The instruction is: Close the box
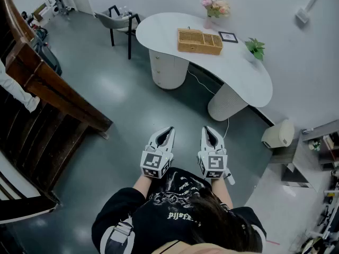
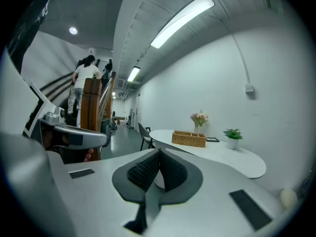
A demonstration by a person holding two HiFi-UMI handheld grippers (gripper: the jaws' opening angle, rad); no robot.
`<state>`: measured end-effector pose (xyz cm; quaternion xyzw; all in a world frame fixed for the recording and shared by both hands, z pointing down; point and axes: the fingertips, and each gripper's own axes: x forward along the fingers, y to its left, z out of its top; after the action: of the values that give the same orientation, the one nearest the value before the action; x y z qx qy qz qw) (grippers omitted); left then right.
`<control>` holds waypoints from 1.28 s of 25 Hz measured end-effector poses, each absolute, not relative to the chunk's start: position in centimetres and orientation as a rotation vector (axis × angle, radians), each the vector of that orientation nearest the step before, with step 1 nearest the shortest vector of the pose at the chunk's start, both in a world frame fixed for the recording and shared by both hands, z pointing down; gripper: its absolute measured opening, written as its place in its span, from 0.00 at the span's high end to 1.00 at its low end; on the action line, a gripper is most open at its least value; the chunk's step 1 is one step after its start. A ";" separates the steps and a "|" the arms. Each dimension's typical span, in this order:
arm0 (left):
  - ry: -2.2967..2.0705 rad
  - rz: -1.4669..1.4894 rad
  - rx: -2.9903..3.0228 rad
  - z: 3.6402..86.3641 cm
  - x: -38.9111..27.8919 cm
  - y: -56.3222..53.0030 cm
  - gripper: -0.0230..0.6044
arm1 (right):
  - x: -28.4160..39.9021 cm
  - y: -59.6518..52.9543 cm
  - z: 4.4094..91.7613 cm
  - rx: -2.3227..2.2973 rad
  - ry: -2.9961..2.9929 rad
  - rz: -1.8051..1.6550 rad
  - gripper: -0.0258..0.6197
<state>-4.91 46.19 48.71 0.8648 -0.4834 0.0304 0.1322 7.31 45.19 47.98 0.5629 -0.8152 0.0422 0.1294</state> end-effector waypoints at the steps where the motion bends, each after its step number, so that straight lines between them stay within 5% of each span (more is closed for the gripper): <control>1: -1.405 0.089 2.515 48.7 -5.1 46.0 0.92 | 7.1 45.0 48.1 1.637 -2.368 0.117 0.92; 20: -1.408 0.164 2.567 49.6 -7.8 42.3 0.92 | 5.4 41.2 50.5 1.666 -2.417 0.203 0.92; 32: -1.485 0.101 2.459 50.7 -1.4 29.3 0.92 | 10.4 26.2 49.9 1.414 -2.514 0.086 0.92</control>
<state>-1.42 29.33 50.70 0.8479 -0.5121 0.0347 0.1329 10.38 26.16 49.91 0.4860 -0.8640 0.0295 0.1278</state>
